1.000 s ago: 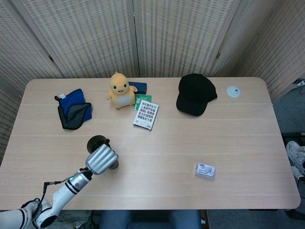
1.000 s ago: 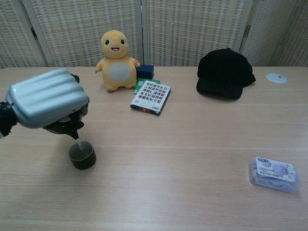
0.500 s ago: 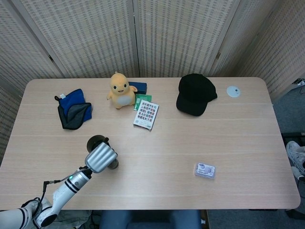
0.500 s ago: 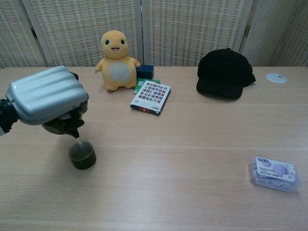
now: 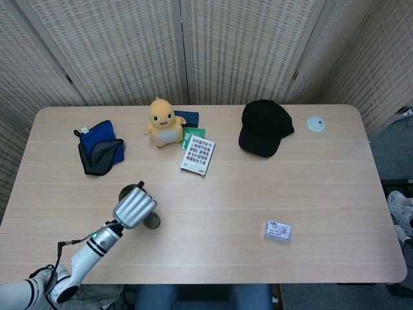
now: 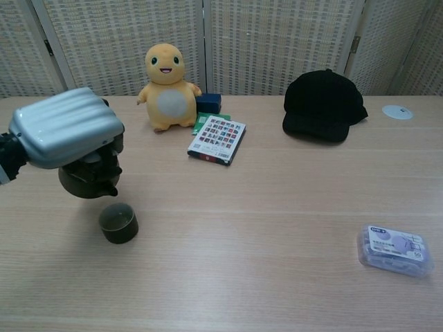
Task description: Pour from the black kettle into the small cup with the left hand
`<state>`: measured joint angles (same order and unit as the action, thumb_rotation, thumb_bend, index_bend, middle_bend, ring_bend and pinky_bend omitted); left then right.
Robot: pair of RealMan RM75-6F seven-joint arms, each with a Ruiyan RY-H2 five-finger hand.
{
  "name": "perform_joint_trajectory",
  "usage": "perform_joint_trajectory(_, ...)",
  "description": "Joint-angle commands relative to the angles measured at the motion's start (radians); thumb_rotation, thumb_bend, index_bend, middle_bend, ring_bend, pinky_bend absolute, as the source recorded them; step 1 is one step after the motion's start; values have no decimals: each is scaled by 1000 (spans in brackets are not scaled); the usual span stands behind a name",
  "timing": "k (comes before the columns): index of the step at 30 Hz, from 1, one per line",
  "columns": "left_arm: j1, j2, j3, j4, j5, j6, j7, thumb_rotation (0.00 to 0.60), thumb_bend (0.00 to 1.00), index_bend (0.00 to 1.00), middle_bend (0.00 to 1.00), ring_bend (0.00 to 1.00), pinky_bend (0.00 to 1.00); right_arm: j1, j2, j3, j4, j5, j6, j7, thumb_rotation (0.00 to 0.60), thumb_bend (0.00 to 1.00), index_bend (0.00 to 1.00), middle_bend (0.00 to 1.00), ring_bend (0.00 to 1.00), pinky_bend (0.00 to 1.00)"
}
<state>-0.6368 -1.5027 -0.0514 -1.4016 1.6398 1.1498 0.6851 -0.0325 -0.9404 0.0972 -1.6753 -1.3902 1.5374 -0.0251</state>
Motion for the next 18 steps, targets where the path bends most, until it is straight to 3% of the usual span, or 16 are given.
perform_joint_trajectory(1,0,1,-3,1,-6,0,-5,523,362,1000,1000,966,508,1,-1,0,0,1,-3,-1,600,170,381,384,315,383)
perform_joint_trajectory(7,0,7,-12,-1,-19,6,-16,490,363,1000,1000,966,508,4,-3,0,0,2,-7,-5,600,170,381,384,314,384)
perform_joint_trajectory(15,7,22,-44,-21,-83,5,-92,365,362,1000,1000,966,508,4,-3,1,-3,5,-6,-10,600,170,381,384,315,384)
perform_joint_trajectory(18,10,30,-59,-34,-121,-5,-131,349,363,1000,1000,966,508,3,-3,0,-5,5,-6,-12,600,170,381,384,314,384)
